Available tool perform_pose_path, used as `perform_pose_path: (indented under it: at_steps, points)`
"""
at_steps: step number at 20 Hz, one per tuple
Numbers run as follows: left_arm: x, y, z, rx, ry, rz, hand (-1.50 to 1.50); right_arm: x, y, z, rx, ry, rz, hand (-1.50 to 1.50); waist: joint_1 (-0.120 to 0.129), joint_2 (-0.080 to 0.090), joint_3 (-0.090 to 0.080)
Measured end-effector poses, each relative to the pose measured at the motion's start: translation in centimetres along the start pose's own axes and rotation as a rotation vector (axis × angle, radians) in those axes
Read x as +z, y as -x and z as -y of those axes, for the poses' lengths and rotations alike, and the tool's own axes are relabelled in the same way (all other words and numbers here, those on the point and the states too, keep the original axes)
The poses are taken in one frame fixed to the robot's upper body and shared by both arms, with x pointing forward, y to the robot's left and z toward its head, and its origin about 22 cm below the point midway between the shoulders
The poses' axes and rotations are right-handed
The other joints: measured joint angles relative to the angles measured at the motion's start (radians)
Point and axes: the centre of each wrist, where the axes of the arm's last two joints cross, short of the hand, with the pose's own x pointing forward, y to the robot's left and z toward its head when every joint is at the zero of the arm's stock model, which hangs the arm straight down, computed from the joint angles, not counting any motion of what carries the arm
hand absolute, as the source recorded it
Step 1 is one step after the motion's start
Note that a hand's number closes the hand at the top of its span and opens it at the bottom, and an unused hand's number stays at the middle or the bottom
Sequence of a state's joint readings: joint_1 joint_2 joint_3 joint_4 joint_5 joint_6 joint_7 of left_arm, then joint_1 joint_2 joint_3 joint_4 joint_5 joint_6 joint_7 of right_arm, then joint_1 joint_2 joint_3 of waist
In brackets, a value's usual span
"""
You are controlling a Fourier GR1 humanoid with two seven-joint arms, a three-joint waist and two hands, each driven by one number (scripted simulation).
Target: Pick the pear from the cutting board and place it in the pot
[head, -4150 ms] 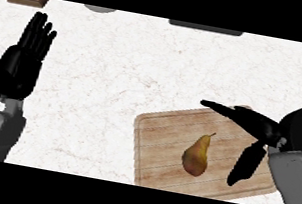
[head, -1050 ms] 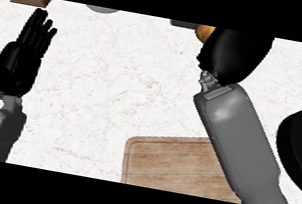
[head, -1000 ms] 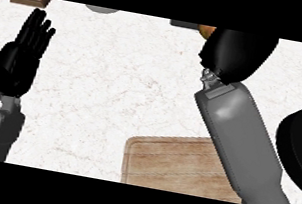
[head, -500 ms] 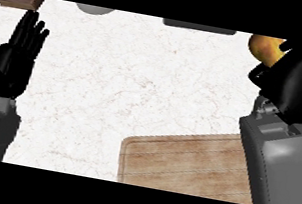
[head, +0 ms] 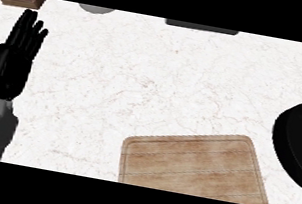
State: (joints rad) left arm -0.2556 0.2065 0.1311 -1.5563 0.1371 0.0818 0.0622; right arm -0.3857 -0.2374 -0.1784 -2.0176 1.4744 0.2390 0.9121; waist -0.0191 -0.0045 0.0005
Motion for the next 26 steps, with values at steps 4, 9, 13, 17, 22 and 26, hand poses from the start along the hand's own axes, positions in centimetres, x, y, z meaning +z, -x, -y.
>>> perform_pose_path:
  at_steps: [4, 9, 13, 17, 22, 26]
  points:
    - [0.2, 0.4, 0.3, 0.004, 0.004, 0.006, 0.0, -1.3, 3.7, -0.7, 0.01, -0.021, -0.011, 1.5, 0.008, 0.002, 0.0]
    - [0.2, 0.5, 1.0, 0.005, 0.009, 0.009, 0.0, -2.3, 7.2, -2.7, 0.027, -0.036, -0.023, 1.5, 0.014, 0.004, 0.0]
    - [0.1, 0.2, 0.6, 0.004, 0.012, 0.011, 0.0, -4.0, 10.0, -5.1, 0.047, -0.072, -0.046, 1.5, 0.017, 0.004, 0.0]
    - [0.0, 0.0, 0.5, 0.0, 0.009, 0.009, 0.0, -4.8, 11.9, -7.2, 0.013, -0.189, -0.11, -1.5, 0.017, 0.005, 0.0]
    - [0.0, 0.1, 1.4, 0.009, 0.014, 0.007, 0.0, -5.3, 13.2, -9.5, -0.109, -0.329, -0.145, -1.5, 0.018, 0.005, 0.0]
    - [-0.4, 0.3, 1.3, 0.007, 0.011, 0.007, 0.0, -5.7, 13.9, -10.4, -0.177, -0.361, -0.084, -1.5, 0.018, 0.005, 0.0]
